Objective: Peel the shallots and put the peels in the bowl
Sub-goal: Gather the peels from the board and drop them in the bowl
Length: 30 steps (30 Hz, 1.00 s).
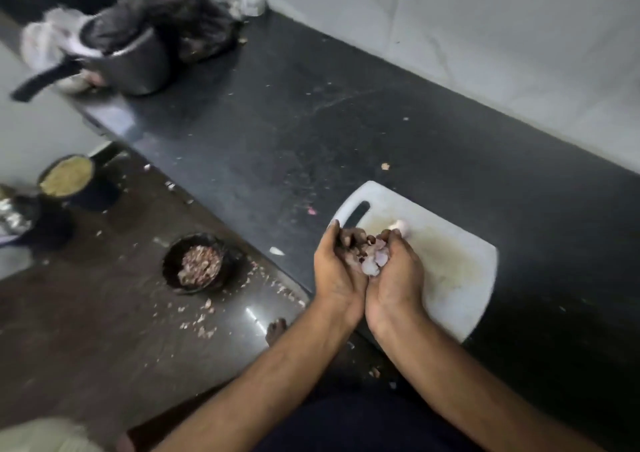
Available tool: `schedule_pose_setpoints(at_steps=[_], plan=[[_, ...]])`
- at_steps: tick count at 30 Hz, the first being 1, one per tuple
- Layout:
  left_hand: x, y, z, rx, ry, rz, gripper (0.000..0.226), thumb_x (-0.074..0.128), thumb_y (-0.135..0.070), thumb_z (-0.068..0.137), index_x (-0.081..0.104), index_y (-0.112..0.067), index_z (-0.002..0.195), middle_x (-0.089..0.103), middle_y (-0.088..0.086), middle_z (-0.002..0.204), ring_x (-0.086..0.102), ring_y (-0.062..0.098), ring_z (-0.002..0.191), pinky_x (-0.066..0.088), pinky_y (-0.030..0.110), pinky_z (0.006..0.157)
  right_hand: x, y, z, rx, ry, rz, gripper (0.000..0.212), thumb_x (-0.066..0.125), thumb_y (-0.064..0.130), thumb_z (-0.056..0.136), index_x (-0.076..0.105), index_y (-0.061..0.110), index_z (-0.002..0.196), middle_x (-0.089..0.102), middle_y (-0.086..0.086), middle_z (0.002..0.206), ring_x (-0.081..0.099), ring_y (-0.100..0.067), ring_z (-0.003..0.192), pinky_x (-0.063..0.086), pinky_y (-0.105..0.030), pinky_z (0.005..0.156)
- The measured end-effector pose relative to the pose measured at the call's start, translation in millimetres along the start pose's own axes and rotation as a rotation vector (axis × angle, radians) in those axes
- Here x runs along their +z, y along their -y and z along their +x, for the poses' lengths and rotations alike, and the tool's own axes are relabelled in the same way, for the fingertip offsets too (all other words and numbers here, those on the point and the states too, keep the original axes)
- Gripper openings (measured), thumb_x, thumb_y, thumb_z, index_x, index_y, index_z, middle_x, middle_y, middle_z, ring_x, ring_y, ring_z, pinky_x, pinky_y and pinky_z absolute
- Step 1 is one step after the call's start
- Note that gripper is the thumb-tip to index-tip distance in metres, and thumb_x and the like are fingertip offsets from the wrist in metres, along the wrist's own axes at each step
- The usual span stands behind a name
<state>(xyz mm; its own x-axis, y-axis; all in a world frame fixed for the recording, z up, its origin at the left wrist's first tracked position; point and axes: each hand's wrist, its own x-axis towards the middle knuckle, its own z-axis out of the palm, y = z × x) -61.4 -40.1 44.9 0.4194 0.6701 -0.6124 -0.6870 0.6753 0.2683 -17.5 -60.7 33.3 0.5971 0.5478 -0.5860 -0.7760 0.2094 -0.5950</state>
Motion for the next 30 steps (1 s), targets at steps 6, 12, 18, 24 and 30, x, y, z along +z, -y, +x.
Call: schedule_pose_setpoints(at_steps=[6, 12, 18, 24, 30], plan=[[-40, -65, 7, 0.099, -0.057, -0.137, 0.047, 0.049, -0.030, 0.103, 0.044, -0.013, 0.059, 0.049, 0.010, 0.069, 0.057, 0.025, 0.074, 0.048, 0.041, 0.093, 37, -76, 5, 0.157, 0.112, -0.066, 0.011, 0.057, 0.016, 0.090, 0.063, 0.011, 0.083, 0.057, -0.010, 0.071, 0.059, -0.027, 0.070, 0.054, -0.048, 0.084], [-70, -159, 24, 0.250, -0.121, -0.136, 0.043, 0.060, -0.021, 0.098, 0.064, -0.014, 0.057, 0.064, 0.006, 0.065, 0.067, 0.018, 0.068, 0.053, 0.036, 0.088, 105, -150, -1, 0.335, 0.176, -0.092, 0.024, 0.046, 0.014, 0.100, 0.064, 0.009, 0.085, 0.065, -0.014, 0.082, 0.069, -0.026, 0.073, 0.059, -0.034, 0.068], [-106, -267, 30, 0.497, -0.102, 0.035, 0.022, 0.060, -0.005, 0.090, 0.074, -0.006, 0.073, 0.071, 0.011, 0.076, 0.069, 0.019, 0.075, 0.056, 0.034, 0.083, 185, -223, -22, 0.525, 0.275, -0.023, 0.035, 0.041, 0.022, 0.104, 0.067, 0.008, 0.087, 0.070, -0.010, 0.084, 0.070, -0.021, 0.077, 0.056, -0.030, 0.080], [-140, -331, 32, 0.618, -0.087, -0.023, 0.008, 0.064, -0.011, 0.077, 0.066, -0.004, 0.076, 0.069, 0.019, 0.090, 0.067, 0.027, 0.088, 0.054, 0.040, 0.093, 226, -287, -28, 0.641, 0.316, -0.028, 0.027, 0.046, 0.027, 0.100, 0.066, 0.009, 0.095, 0.067, -0.006, 0.093, 0.066, -0.018, 0.088, 0.052, -0.030, 0.087], [-168, -359, 37, 0.640, -0.177, -0.168, 0.036, 0.047, -0.020, 0.096, 0.063, -0.009, 0.065, 0.071, 0.021, 0.100, 0.065, 0.030, 0.098, 0.052, 0.042, 0.101, 240, -331, -31, 0.707, 0.312, -0.073, 0.033, 0.044, 0.027, 0.102, 0.068, 0.007, 0.091, 0.071, -0.010, 0.090, 0.071, -0.023, 0.084, 0.051, -0.039, 0.093]])
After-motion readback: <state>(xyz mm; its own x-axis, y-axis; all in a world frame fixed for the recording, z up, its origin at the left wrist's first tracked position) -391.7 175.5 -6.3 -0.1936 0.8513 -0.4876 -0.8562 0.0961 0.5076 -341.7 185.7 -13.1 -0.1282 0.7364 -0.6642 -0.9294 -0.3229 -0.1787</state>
